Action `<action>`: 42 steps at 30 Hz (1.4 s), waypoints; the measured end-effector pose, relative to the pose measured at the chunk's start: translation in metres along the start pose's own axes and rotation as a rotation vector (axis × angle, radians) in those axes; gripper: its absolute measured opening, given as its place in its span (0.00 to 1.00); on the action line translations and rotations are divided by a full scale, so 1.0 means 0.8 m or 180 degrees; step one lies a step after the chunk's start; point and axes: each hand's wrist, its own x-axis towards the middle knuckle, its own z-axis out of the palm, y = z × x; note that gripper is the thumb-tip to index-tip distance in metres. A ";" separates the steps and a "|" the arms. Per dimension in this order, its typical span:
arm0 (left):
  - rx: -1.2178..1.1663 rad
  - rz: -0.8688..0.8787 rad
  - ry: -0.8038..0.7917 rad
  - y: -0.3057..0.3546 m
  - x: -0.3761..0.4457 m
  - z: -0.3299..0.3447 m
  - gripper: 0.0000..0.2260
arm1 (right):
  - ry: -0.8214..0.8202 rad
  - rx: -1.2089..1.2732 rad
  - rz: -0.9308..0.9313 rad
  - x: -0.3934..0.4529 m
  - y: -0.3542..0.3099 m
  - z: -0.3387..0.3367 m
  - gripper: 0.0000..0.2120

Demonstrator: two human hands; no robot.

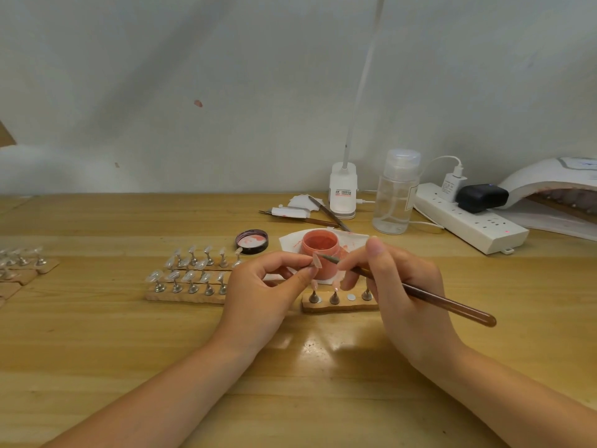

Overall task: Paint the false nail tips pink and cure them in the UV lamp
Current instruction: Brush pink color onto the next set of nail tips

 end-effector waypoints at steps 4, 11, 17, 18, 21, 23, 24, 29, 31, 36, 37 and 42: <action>0.0008 -0.0031 0.0047 -0.001 0.000 -0.001 0.12 | 0.0093 0.0248 0.0089 -0.004 0.001 -0.002 0.22; -0.0017 0.0028 -0.0028 -0.002 -0.001 0.001 0.10 | 0.0203 -0.0191 -0.0178 0.003 -0.004 -0.007 0.14; 0.0192 0.0422 -0.0308 0.001 -0.002 0.001 0.05 | 0.0403 -0.0596 -0.0107 0.006 -0.004 -0.006 0.03; 0.0243 0.0490 -0.0340 0.001 -0.002 0.001 0.04 | 0.0395 -0.0607 -0.0109 0.006 -0.003 -0.006 0.06; 0.0299 0.0632 -0.0409 0.000 -0.001 0.001 0.06 | 0.0260 -0.0590 -0.0149 0.006 -0.002 -0.005 0.10; 0.0334 0.0694 -0.0447 0.000 -0.002 0.002 0.07 | 0.0110 -0.0606 -0.0221 0.005 -0.003 -0.004 0.13; 0.0348 0.0705 -0.0449 0.000 -0.002 0.002 0.08 | 0.0034 -0.0628 -0.0242 0.005 -0.003 -0.003 0.13; 0.0426 0.0711 -0.0402 -0.002 -0.003 0.002 0.11 | -0.0158 -0.0820 -0.0302 0.004 0.003 0.001 0.21; 0.0516 0.0727 -0.0420 -0.002 -0.003 0.002 0.13 | -0.0187 -0.0897 -0.0321 0.005 0.006 0.002 0.21; 0.0466 0.0673 -0.0466 0.000 -0.004 0.002 0.09 | -0.0138 -0.0869 -0.0449 0.005 0.009 0.002 0.18; 0.0449 0.0670 -0.0459 0.001 -0.004 0.003 0.08 | -0.0126 -0.0852 -0.0482 0.005 0.009 0.001 0.17; 0.0428 0.0639 -0.0468 0.003 -0.005 0.002 0.09 | -0.0112 -0.0736 -0.0425 0.006 0.007 0.001 0.15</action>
